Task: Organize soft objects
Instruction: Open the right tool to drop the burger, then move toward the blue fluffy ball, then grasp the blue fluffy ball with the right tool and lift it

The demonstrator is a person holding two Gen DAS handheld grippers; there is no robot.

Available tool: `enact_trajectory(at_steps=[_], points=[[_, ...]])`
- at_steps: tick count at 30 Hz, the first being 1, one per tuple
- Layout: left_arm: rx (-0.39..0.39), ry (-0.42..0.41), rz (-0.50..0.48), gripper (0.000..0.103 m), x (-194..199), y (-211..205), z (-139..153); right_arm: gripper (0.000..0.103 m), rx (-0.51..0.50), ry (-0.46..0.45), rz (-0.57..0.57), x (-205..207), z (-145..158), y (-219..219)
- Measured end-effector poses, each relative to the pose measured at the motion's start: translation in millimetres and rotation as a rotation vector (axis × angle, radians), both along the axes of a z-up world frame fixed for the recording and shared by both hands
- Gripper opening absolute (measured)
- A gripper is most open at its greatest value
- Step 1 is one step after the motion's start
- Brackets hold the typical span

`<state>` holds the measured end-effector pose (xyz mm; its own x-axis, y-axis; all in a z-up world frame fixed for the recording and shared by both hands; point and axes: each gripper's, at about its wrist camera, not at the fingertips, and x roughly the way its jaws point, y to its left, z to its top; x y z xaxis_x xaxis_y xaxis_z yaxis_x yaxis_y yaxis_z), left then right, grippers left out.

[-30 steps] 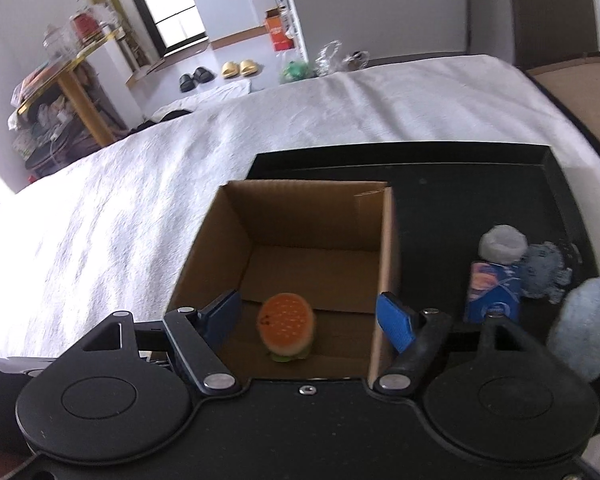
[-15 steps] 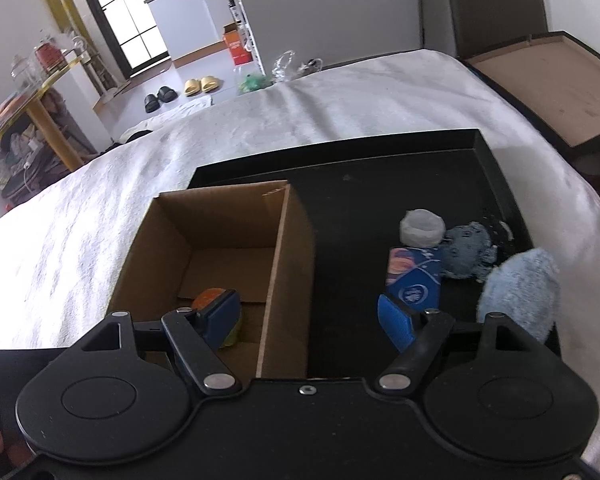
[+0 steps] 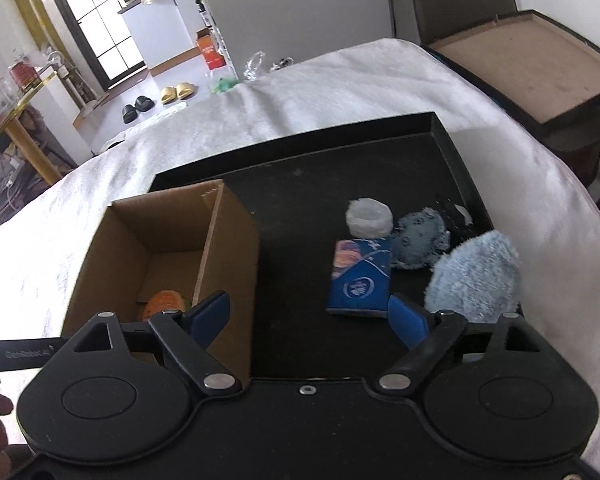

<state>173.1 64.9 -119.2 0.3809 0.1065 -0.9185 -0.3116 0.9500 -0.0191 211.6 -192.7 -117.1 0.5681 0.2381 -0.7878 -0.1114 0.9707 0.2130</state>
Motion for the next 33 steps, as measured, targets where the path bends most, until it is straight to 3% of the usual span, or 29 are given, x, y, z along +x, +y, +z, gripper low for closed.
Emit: enact_trajectory(at_steps=[12, 18, 26, 33], points=[[0.079, 0.013, 0.026, 0.061, 11, -6, -3, 0.086, 0.022, 0.024, -0.034, 5, -28, -37], [0.112, 0.025, 0.01, 0.061, 19, -16, -8, 0.086, 0.023, -0.024, -0.064, 4, -32, -56], [0.137, 0.041, -0.004, 0.061, 28, -22, -12, 0.086, -0.054, -0.109, -0.114, -1, -25, -68], [0.15, 0.046, -0.018, 0.061, 32, -26, -12, 0.086, -0.131, -0.064, -0.164, 9, -43, -75]])
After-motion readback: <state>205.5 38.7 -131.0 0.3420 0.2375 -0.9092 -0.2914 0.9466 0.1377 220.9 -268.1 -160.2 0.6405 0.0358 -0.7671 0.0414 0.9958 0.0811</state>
